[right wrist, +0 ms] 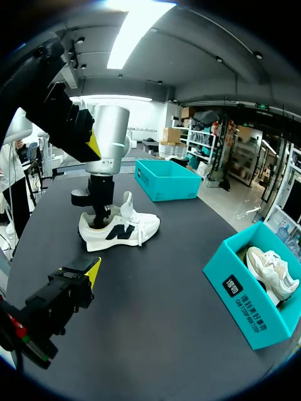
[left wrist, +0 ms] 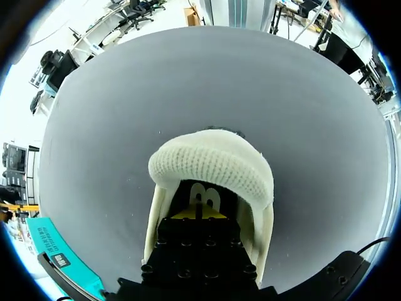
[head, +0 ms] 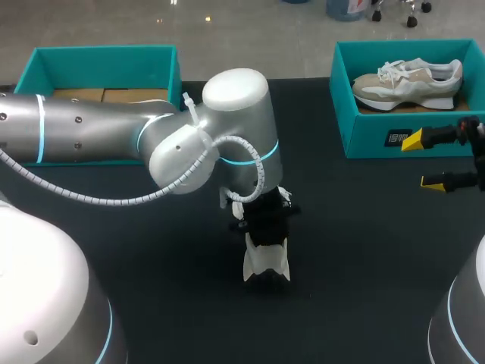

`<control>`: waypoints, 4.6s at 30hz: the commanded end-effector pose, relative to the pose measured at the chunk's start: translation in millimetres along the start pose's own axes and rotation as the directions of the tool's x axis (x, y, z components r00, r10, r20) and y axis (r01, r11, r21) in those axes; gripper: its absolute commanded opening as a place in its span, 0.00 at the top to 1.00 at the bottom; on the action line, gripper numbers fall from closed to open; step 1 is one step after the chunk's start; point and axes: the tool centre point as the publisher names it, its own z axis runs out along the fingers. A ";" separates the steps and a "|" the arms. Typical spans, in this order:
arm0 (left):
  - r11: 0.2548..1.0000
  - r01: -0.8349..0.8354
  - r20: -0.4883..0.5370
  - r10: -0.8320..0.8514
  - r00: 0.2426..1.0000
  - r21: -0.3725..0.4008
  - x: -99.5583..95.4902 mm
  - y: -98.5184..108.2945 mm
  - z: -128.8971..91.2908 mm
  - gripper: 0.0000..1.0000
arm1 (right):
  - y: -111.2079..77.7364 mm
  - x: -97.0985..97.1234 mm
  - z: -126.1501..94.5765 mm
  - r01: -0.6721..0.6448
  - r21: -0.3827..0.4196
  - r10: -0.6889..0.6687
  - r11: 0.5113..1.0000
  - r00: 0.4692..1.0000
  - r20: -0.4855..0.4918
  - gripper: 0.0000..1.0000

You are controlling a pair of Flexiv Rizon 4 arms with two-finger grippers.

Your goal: Take the shoe out of the shoebox, open the shoe tongue, remove and reinsert the insole, then place the shoe into the shoebox

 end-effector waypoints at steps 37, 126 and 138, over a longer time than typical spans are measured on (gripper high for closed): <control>0.967 -0.070 -0.043 0.061 0.997 -0.244 9.5 3.3 -15.7 1.00 | -0.9 -0.1 0.7 -0.002 -0.002 0.002 1.000 1.000 0.003 0.00; 0.829 -0.079 -0.104 0.026 0.994 -0.553 -4.2 60.3 -87.1 0.00 | -0.9 -0.1 0.7 -0.002 -0.002 0.002 1.000 1.000 0.003 0.00; 0.812 -0.040 -0.077 -0.006 0.997 -0.583 4.7 77.9 -120.4 0.00 | -0.9 -0.1 0.7 -0.002 -0.002 0.002 1.000 1.000 0.003 0.00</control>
